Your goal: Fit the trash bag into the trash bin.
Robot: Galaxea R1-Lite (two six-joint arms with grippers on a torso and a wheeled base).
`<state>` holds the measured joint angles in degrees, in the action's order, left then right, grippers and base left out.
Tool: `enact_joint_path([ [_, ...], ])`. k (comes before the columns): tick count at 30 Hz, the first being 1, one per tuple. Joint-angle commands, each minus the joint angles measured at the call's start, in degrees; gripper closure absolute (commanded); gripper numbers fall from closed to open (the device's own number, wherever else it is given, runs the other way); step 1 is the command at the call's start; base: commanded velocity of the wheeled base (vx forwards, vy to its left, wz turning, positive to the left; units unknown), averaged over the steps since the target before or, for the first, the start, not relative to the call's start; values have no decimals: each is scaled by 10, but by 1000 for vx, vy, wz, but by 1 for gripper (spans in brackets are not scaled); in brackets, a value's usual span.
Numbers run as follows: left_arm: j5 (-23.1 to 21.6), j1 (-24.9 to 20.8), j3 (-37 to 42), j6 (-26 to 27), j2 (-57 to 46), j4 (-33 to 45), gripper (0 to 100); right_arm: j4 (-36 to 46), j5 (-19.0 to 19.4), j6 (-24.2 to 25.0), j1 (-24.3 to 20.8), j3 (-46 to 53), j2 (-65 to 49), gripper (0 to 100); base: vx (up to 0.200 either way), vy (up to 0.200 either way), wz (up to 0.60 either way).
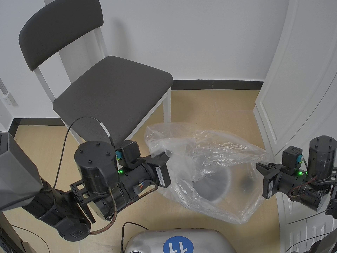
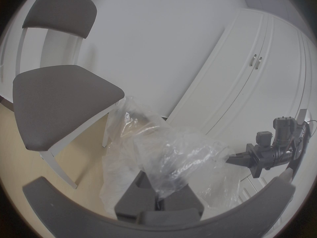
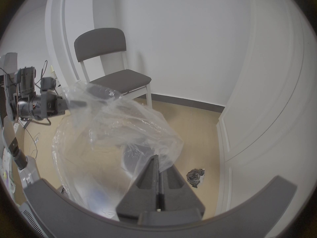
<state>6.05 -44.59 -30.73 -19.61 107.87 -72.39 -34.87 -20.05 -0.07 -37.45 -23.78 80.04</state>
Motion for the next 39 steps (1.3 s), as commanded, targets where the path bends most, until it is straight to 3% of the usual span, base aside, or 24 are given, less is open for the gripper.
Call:
enact_joint_path([
  [1, -2, 16, -32, -2, 10, 18, 100, -2, 7, -9, 13, -18, 51, 100, 0, 0, 0],
  [7, -24, 7, -62, -4, 54, 36, 100, -2, 14, -18, 19, -48, 73, 100, 0, 0, 0],
  [12, -24, -8, -91, -1, 99, 38, 100, -2, 34, -53, 18, -85, 92, 100, 0, 0, 0],
  [21, -31, -16, -137, -2, 156, 52, 100, -4, 36, -48, 15, -103, 144, 100, 0, 0, 0],
  [26, -32, -6, -178, -5, 203, 53, 100, -74, 71, -39, 19, -92, 186, 100, 0, 0, 0],
  [34, -32, 5, -216, -6, 262, 53, 100, -168, 74, -20, 41, -71, 255, 100, 0, 0, 0],
  [39, -32, 15, -234, -6, 279, 54, 100, -223, 99, -10, 68, -58, 300, 100, 0, 0, 0],
])
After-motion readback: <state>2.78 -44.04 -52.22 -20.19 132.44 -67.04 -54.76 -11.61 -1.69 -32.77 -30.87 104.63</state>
